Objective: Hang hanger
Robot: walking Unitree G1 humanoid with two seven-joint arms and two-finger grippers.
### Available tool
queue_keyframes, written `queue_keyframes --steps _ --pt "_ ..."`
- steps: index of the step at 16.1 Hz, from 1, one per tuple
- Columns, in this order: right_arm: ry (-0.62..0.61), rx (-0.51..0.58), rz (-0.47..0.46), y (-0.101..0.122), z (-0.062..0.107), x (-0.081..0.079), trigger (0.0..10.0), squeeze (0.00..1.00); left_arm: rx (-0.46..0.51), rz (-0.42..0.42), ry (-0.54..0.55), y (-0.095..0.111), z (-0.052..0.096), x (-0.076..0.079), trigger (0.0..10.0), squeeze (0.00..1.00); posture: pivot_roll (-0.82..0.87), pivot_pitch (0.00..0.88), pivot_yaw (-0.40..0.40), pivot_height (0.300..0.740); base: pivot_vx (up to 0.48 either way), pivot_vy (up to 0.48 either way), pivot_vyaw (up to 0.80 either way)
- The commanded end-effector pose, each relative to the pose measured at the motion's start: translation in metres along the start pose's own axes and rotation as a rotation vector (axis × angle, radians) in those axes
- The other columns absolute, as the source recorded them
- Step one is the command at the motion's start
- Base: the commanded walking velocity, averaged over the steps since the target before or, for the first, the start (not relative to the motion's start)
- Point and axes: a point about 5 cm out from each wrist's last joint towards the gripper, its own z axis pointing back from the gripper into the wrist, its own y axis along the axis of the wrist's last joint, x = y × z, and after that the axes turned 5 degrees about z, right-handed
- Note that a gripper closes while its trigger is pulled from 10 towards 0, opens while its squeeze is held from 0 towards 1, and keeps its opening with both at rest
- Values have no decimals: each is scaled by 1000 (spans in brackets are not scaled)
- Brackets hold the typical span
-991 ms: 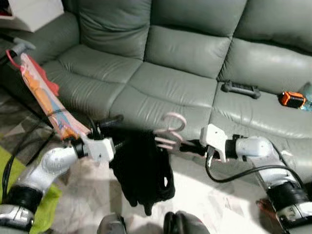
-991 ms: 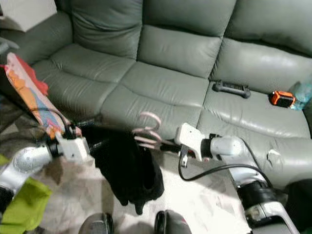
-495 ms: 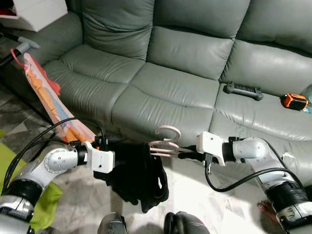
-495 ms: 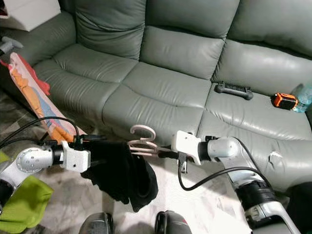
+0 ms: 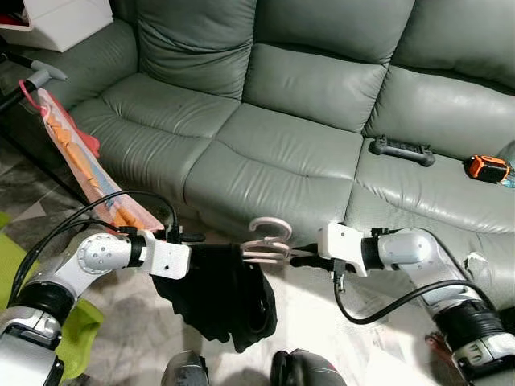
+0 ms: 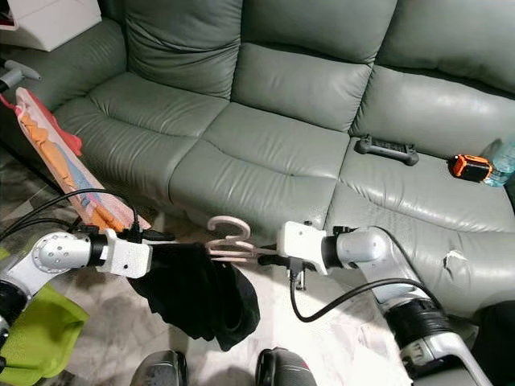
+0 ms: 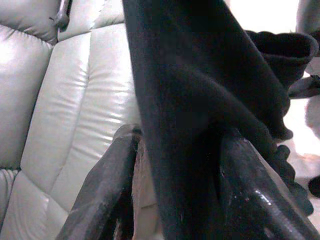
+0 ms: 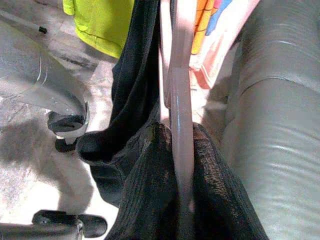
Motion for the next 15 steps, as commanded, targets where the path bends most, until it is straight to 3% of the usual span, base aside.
queue_keyframes --steps 1,14,15 --pt "-12 28 33 6 -1 3 10000 0 -17 5 -29 -2 0 1 0 0 -44 107 -9 740 0 0 0" --pt "-16 29 74 9 -14 -1 10000 0 -50 139 -128 -7 -5 11 0 0 -51 94 -8 740 0 0 0" --pt "-19 30 76 9 -14 -1 10000 0 0 157 -84 -2 -6 6 0 0 -51 94 -8 740 0 0 0"
